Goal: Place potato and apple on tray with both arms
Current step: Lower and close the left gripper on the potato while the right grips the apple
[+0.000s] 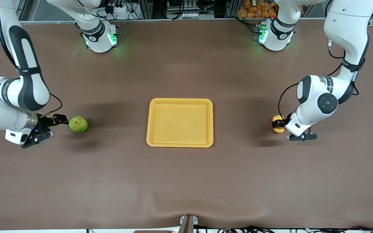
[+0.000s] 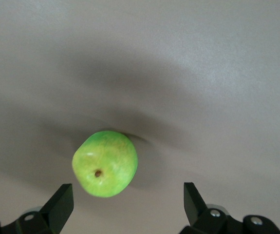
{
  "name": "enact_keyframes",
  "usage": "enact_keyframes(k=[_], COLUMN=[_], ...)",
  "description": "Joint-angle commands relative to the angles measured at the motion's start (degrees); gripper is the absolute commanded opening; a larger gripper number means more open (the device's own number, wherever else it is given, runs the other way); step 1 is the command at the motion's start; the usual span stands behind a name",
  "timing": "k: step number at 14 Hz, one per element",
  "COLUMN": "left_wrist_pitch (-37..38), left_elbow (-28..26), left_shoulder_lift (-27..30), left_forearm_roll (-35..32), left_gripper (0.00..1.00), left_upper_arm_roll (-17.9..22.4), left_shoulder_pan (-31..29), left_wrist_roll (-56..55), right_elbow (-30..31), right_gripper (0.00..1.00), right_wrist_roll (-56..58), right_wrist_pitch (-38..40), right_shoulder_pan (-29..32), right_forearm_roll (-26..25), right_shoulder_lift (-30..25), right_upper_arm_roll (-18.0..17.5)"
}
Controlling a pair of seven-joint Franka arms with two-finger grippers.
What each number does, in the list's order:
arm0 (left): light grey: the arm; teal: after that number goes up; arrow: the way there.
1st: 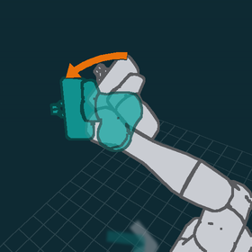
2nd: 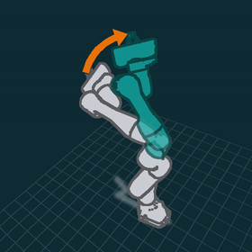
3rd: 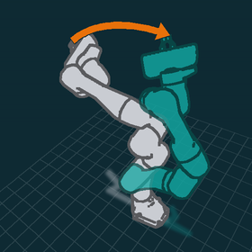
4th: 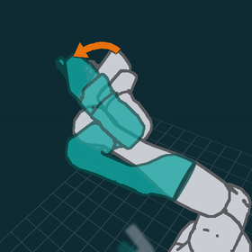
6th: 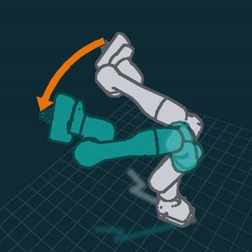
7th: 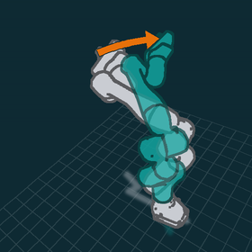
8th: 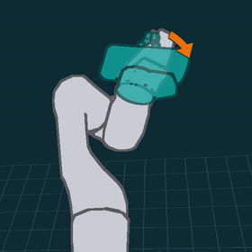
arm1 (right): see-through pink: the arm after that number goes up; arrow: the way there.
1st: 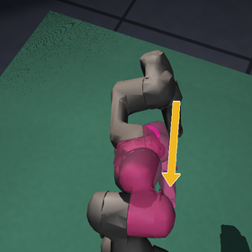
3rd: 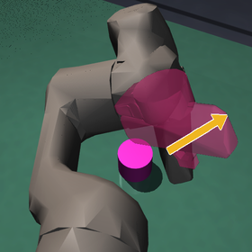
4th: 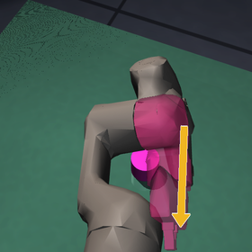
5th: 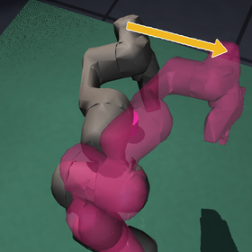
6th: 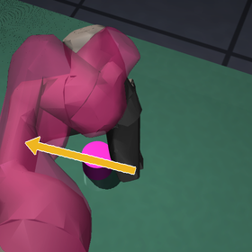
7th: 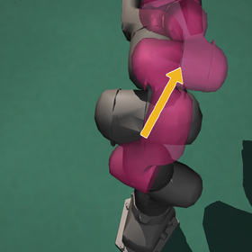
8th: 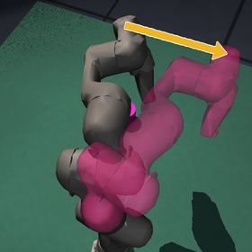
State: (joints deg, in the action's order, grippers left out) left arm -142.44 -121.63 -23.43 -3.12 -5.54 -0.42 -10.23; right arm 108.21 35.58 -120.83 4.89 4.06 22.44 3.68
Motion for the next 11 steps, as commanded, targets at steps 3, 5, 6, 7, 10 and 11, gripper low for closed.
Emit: enact_keyframes(k=[3,5,6,7,10,11], left_wrist_pitch=[-1.00,-1.00,-1.00,-1.00,-1.00,-1.00], left_elbow=[-0.54,-0.72,-0.72,-0.72,-0.72,-0.72], left_shoulder_lift=[-0.30,-0.56,-0.56,-0.65,-0.82,-0.91], left_forearm_roll=[0.13,0.13,0.13,0.13,0.13,0.13], left_gripper=[0.87,0.86,0.85,0.83,0.78,0.71], left_upper_arm_roll=[-0.18,-0.18,-0.18,-0.18,-0.18,-0.18], left_shoulder_pan=[-0.11,-0.02,-0.02,-0.02,0.07,0.07], left_wrist_roll=[0.03,0.03,0.12,0.12,0.04,0.12], right_elbow=[8.58,9.47,10.43,11.66,14.39,14.83], right_gripper=[1.00,1.00,1.00,1.00,1.00,1.00], right_wrist_roll=[2.30,2.30,2.30,2.30,2.30,2.30], right_wrist_pitch=[-9.06,-9.95,-11.34,-13.36,-17.41,-17.77], right_shoulder_pan=[-0.22,-1.81,-1.98,-2.25,-3.04,-3.21], right_forearm_roll=[0.60,0.60,0.60,0.60,0.60,0.60], right_shoulder_lift=[-1.52,-1.79,-1.79,-1.79,-1.87,-1.87], right_upper_arm_roll=[-1.05,-0.96,-0.96,-0.96,-0.96,-0.96])
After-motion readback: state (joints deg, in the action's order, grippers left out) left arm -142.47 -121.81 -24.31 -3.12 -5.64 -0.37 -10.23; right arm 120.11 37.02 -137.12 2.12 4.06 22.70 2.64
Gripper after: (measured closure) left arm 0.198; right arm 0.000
